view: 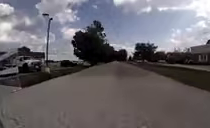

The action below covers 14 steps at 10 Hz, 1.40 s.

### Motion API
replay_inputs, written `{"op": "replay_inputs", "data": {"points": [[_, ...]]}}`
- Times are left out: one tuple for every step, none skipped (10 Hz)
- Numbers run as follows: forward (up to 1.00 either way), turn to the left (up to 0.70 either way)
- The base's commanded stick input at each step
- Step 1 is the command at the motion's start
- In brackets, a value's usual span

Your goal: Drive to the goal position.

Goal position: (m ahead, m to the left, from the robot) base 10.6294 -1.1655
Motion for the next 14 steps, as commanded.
{"op": "replay_inputs", "data": {"points": [[0.7, 0.0], [0.7, 0.0], [0.7, 0.0], [0.7, 0.0], [0.7, -0.17], [0.7, -0.35], [0.7, -0.35], [0.7, -0.35], [0.7, -0.16], [0.7, 0.0], [0.7, 0.0], [0.7, 0.0], [0.7, 0.0], [0.7, 0.0]]}}
